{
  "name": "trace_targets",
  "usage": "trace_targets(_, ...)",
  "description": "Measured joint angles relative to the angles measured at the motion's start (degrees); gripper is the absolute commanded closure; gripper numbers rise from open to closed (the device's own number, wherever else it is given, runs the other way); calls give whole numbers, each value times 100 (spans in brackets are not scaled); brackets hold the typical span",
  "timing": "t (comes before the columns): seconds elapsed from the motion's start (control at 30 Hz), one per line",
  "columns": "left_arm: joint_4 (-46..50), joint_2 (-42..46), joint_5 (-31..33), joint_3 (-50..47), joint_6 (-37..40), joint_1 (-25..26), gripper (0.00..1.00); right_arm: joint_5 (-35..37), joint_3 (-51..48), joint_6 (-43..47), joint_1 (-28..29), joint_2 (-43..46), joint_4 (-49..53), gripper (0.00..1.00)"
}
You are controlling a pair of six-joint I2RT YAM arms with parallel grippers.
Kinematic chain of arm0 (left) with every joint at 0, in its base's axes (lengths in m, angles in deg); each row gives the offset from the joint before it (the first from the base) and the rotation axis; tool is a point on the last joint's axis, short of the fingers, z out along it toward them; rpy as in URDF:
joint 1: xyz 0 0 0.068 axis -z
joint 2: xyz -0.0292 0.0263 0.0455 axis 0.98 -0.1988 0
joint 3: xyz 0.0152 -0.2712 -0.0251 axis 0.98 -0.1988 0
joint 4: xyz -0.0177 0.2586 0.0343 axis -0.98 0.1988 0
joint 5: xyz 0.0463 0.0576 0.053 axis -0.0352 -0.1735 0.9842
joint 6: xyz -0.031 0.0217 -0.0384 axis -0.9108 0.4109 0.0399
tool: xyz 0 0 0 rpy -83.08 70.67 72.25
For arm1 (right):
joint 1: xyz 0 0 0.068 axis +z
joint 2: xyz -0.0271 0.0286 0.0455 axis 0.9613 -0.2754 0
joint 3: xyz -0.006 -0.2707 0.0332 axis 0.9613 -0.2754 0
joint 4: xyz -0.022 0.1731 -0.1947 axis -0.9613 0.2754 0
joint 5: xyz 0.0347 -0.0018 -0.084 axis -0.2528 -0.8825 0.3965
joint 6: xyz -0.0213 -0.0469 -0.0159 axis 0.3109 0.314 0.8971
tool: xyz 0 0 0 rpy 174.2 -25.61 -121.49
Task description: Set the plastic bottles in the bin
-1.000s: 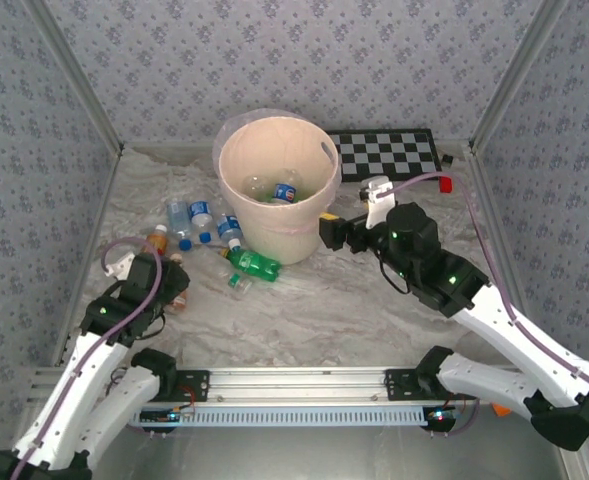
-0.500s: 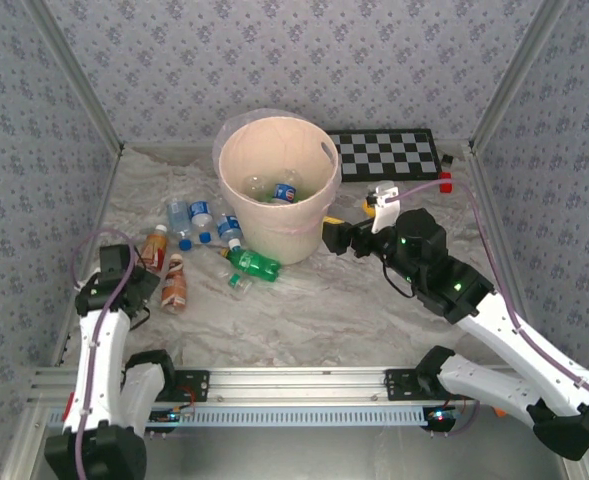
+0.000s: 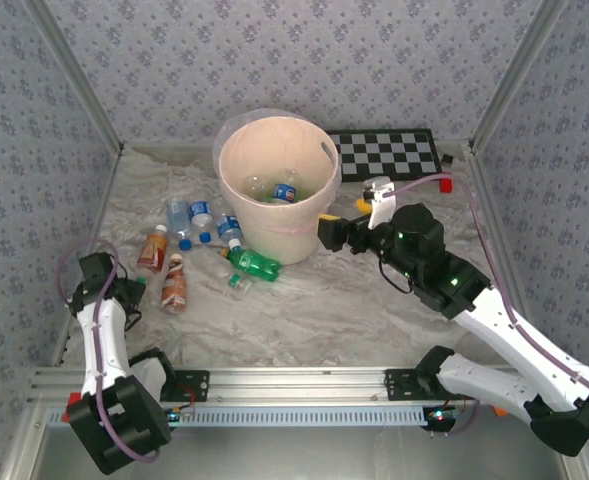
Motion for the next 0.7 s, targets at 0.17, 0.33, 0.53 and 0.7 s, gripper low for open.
trace_targets(0.17, -140, -214, 42, 79, 83, -35, 0, 0, 52, -37, 0, -42, 39, 0)
trace_targets(0.33, -142, -245, 245, 269, 111, -90, 0, 31, 55, -35, 0, -46, 90, 0)
trace_targets(0.53, -345, -647, 409, 564, 92, -138, 0, 31, 52, -35, -39, -42, 114, 0)
trace_targets(0.7, -680, -1217, 426, 619, 186, -138, 0, 24, -28, -35, -90, 39, 109, 0)
